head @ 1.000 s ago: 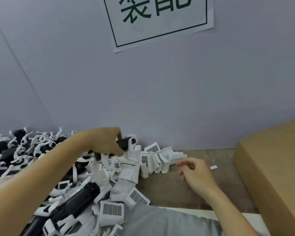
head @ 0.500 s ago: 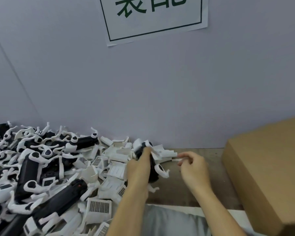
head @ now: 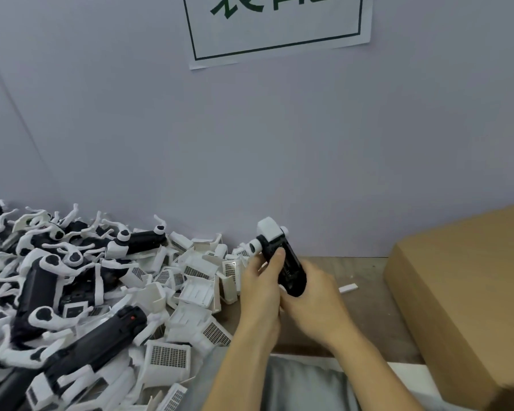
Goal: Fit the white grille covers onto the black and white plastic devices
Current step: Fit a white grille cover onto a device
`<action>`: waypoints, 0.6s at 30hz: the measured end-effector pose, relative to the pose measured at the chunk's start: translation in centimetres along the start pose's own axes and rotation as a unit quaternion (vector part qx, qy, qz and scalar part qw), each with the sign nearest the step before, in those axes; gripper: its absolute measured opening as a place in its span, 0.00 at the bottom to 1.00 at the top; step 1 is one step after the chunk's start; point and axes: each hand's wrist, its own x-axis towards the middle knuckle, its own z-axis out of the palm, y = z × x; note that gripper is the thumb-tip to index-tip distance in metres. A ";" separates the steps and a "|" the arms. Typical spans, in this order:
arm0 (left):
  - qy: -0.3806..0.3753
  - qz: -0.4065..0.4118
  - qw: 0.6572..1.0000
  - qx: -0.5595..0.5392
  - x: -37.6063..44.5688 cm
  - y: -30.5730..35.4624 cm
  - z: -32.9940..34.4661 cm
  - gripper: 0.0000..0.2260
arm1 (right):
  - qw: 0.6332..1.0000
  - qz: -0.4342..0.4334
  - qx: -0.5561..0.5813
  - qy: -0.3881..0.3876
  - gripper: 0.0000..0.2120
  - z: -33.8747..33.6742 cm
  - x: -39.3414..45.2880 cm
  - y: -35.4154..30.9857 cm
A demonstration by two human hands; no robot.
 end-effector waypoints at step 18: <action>-0.178 0.270 0.844 0.428 -0.9 -1.6 -0.6 0.20 | 0.955 0.087 0.222 0.178 0.14 -2.1 1.0 0.2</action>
